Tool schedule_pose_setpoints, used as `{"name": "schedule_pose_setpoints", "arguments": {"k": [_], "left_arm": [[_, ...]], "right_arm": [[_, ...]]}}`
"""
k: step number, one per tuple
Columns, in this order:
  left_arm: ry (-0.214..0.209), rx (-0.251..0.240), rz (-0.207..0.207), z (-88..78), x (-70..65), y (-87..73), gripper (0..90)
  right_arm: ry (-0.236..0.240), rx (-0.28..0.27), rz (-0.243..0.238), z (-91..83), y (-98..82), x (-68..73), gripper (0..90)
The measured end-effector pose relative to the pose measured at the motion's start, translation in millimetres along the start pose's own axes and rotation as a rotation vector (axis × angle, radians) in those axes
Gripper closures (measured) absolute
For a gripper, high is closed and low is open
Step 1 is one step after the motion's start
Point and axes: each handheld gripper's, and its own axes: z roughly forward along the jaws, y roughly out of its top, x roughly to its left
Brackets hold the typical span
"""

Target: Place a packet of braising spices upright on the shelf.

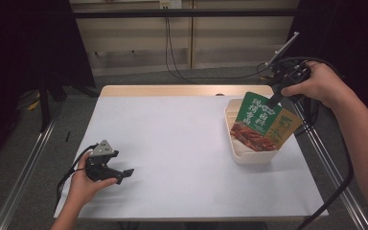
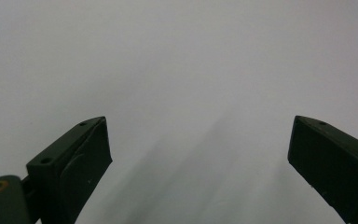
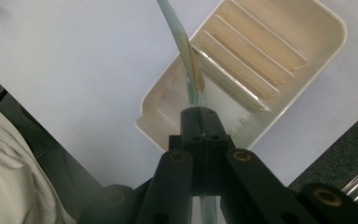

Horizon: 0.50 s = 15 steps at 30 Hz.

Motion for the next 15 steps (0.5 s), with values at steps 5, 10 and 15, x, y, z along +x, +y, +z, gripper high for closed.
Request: {"name": "schedule_pose_setpoints", "arguments": {"k": [5,10,15], "left_arm": [[-0.004,0.001,-0.003,0.4,-0.3,-0.1,5.5],[-0.006,-0.002,-0.005,0.5,-0.2,-0.1,5.5],[-0.005,0.002,-0.003,0.6,-0.3,-0.2,5.6]], "right_arm": [[-0.002,-0.016,0.002,1.0,-0.4,-1.6,90.0],[-0.011,-0.023,-0.001,3.7,-0.7,-2.8,90.0],[-0.020,-0.026,0.001,4.2,-0.8,-4.3,90.0]]}}
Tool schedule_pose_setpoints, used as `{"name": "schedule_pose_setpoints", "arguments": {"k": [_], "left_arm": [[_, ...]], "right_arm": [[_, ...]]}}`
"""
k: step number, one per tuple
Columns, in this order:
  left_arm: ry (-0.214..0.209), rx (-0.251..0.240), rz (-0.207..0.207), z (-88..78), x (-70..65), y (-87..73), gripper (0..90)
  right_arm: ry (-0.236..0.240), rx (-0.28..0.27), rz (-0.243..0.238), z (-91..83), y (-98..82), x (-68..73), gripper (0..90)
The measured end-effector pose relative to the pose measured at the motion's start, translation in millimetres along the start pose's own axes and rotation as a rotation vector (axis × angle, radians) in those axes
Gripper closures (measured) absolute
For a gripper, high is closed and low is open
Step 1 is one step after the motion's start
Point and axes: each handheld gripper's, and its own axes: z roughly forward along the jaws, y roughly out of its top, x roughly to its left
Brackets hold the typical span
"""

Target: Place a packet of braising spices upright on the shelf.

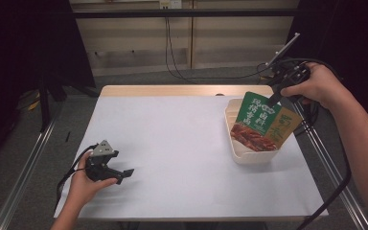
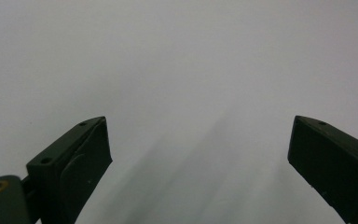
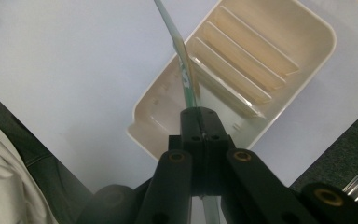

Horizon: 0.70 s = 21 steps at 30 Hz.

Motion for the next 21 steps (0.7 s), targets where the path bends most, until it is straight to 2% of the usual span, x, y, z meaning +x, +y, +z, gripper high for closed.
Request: {"name": "schedule_pose_setpoints", "arguments": {"k": [10,11,18,21], "left_arm": [[0.006,0.001,0.005,-0.9,0.0,0.2,5.6],[-0.012,-0.010,0.001,-0.3,0.3,-0.1,5.6],[-0.007,-0.009,-0.001,-1.4,0.3,0.2,5.6],[-0.006,-0.006,0.002,-1.7,0.1,0.5,5.5]], "right_arm": [[-0.002,-0.024,0.008,1.2,0.9,-0.3,87.6],[0.000,-0.023,0.012,0.8,1.1,0.0,86.6],[-0.007,-0.053,0.025,-6.9,1.5,1.9,73.2],[-0.023,-0.049,0.035,-9.1,1.3,2.5,62.2]]}}
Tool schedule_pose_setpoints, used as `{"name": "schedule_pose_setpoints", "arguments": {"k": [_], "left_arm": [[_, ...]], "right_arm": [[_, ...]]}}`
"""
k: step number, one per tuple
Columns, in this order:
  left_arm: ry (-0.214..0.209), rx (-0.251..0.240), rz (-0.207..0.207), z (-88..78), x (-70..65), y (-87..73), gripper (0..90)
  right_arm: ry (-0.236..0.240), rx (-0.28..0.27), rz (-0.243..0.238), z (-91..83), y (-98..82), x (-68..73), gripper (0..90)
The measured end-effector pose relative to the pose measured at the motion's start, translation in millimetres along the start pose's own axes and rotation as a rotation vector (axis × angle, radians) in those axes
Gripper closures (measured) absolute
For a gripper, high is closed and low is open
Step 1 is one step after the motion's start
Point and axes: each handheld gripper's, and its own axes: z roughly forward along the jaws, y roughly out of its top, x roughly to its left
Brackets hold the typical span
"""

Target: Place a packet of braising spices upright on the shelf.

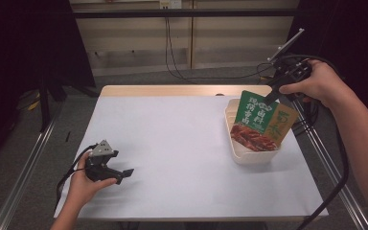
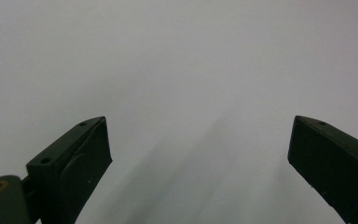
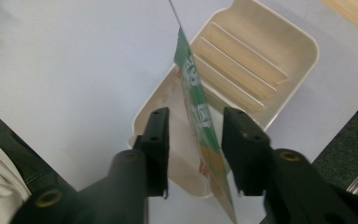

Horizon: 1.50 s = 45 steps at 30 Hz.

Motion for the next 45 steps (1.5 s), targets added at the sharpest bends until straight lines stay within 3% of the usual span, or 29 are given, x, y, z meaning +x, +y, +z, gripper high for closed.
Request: {"name": "schedule_pose_setpoints", "arguments": {"k": [10,20,37,45], "left_arm": [[0.004,-0.003,0.000,0.0,-0.4,0.5,5.5],[-0.012,-0.003,0.000,-0.9,0.4,0.7,5.5],[-0.006,-0.012,0.002,-3.1,-1.1,2.0,5.4],[-0.014,-0.018,0.001,-4.3,-0.7,1.7,5.3]], "right_arm": [[-0.040,-0.004,-0.019,-4.5,0.0,1.2,41.8],[-0.039,-0.013,-0.041,-8.8,4.4,11.3,33.1],[-0.019,-0.029,-0.091,-4.5,10.3,32.3,27.4],[-0.012,-0.028,-0.118,6.6,11.7,45.0,25.3]]}}
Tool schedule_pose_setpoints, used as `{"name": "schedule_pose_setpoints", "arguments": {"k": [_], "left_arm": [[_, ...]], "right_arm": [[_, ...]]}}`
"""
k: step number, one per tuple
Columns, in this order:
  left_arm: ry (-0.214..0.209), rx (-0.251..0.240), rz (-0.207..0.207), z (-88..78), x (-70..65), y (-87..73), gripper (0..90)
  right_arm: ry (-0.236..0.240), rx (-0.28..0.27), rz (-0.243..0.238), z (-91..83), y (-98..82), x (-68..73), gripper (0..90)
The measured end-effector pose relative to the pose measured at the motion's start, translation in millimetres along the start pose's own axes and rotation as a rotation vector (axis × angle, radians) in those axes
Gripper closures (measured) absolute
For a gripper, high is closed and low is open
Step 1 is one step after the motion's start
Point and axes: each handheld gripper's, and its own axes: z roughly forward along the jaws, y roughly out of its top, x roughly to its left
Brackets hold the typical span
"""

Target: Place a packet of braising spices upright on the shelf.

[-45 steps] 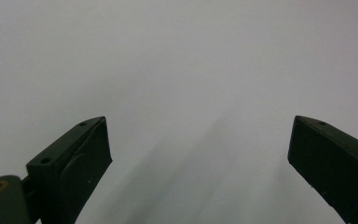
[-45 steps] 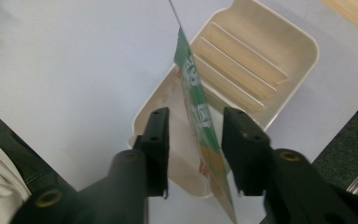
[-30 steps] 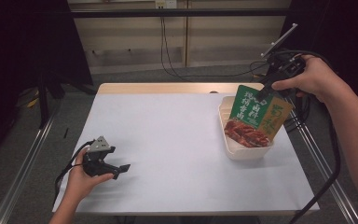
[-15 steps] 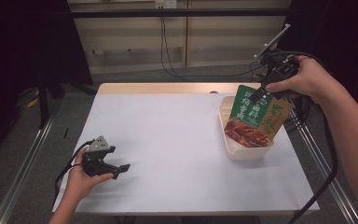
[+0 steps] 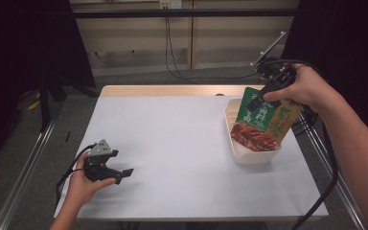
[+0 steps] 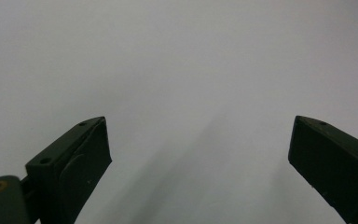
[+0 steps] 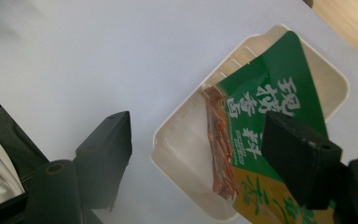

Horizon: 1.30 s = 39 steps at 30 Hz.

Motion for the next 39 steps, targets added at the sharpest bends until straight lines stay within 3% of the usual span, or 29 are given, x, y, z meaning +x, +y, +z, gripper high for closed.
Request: {"name": "schedule_pose_setpoints", "arguments": {"k": [5,19,39], "left_arm": [[-0.004,0.002,-0.007,-0.2,-0.6,-0.1,5.3],[0.004,-0.012,-0.005,-1.2,-0.4,-0.6,5.2],[-0.003,-0.012,-0.008,-1.7,-0.1,-0.7,4.9]], "right_arm": [[-0.008,0.010,-0.037,10.2,1.8,8.3,22.7],[0.008,-0.023,-0.055,29.9,6.5,23.2,19.3],[0.057,-0.026,-0.095,69.7,8.4,44.5,15.7]]}}
